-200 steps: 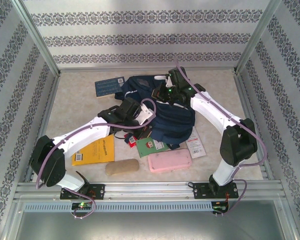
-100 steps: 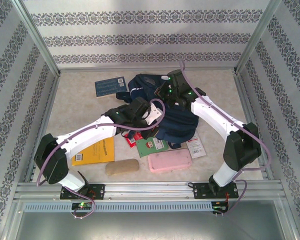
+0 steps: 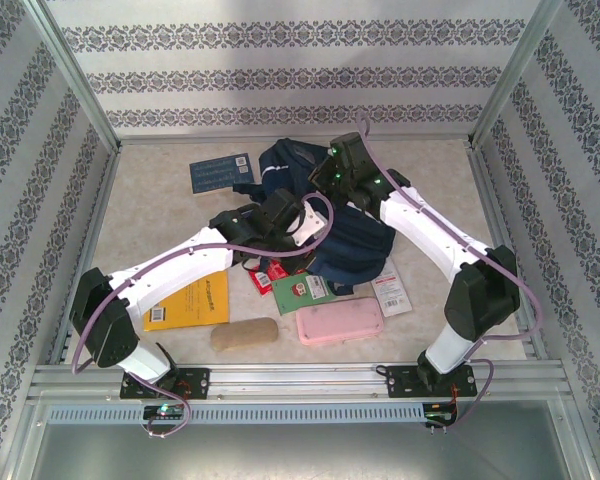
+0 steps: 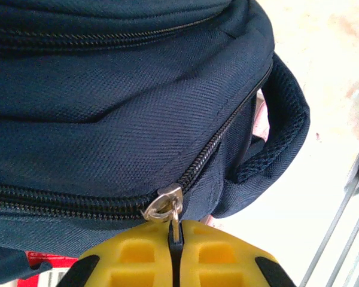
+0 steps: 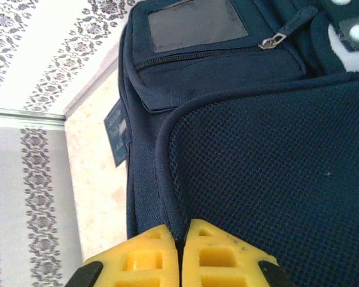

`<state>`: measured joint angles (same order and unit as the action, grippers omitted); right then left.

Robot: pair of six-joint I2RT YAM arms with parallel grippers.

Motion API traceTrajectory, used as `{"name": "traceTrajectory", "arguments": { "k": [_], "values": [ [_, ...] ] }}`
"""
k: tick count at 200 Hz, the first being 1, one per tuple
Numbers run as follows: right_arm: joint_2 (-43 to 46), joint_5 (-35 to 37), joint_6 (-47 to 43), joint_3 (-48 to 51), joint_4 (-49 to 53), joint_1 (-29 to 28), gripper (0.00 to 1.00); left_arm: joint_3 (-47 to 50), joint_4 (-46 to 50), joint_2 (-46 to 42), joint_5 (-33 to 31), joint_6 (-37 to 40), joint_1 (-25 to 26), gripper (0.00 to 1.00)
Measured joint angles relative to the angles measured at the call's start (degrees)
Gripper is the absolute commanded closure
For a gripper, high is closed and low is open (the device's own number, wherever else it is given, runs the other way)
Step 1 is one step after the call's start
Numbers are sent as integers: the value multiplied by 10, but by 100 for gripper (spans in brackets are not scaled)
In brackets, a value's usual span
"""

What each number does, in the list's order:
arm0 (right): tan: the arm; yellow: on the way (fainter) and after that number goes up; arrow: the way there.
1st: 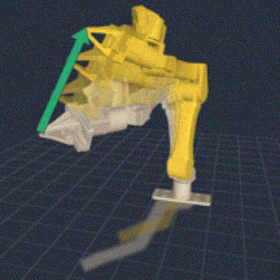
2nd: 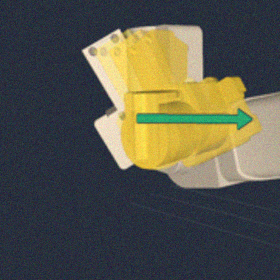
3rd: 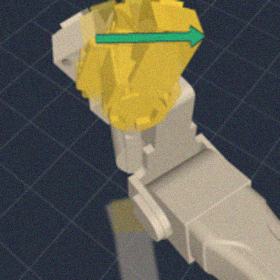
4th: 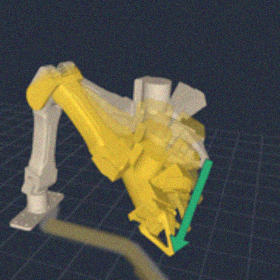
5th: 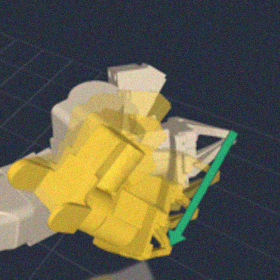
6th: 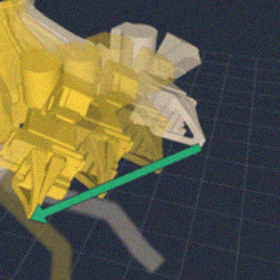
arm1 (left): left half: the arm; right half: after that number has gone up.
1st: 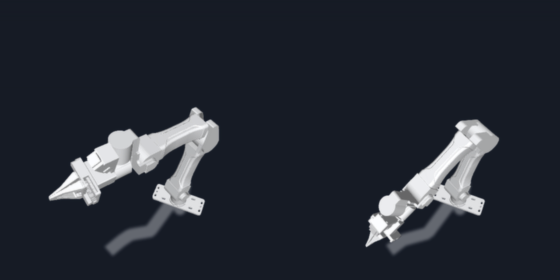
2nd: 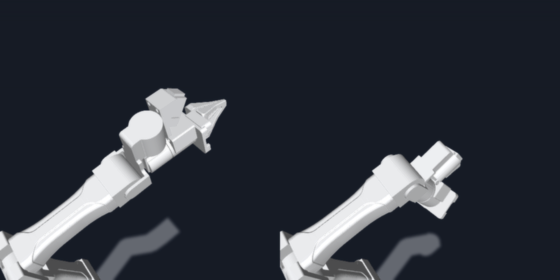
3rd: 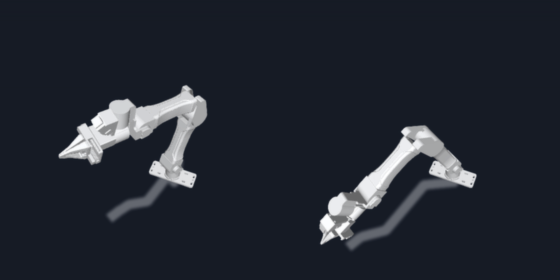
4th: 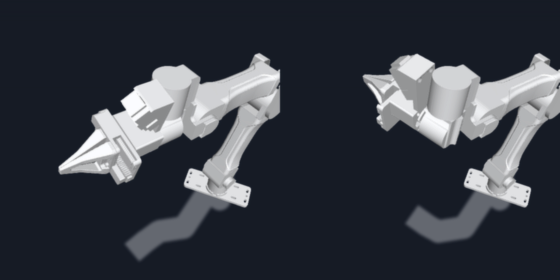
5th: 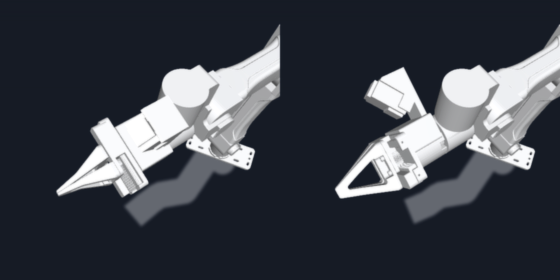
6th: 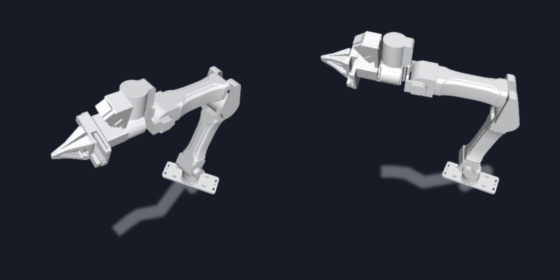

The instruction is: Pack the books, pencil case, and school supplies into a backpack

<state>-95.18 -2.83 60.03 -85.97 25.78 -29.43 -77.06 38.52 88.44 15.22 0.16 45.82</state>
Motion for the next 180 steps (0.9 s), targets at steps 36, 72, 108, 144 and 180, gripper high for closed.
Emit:
{"name": "traceTrajectory", "arguments": {
  "k": [36,72,108,144,180],
  "values": [
    [35,49,-71,-21,61,-1,100,1,-3,-33,0,43,1,100],
    [94,100,-118,-35,137,-1,100,15,-26,-81,23,92,3,100],
    [120,109,-169,-35,183,0,83,49,-60,-93,45,135,3,100],
    [83,64,-252,-73,196,11,43,80,-72,-73,64,165,-18,100],
    [53,17,-322,-110,205,12,41,79,-70,-35,93,170,-77,100]
  ]
}}
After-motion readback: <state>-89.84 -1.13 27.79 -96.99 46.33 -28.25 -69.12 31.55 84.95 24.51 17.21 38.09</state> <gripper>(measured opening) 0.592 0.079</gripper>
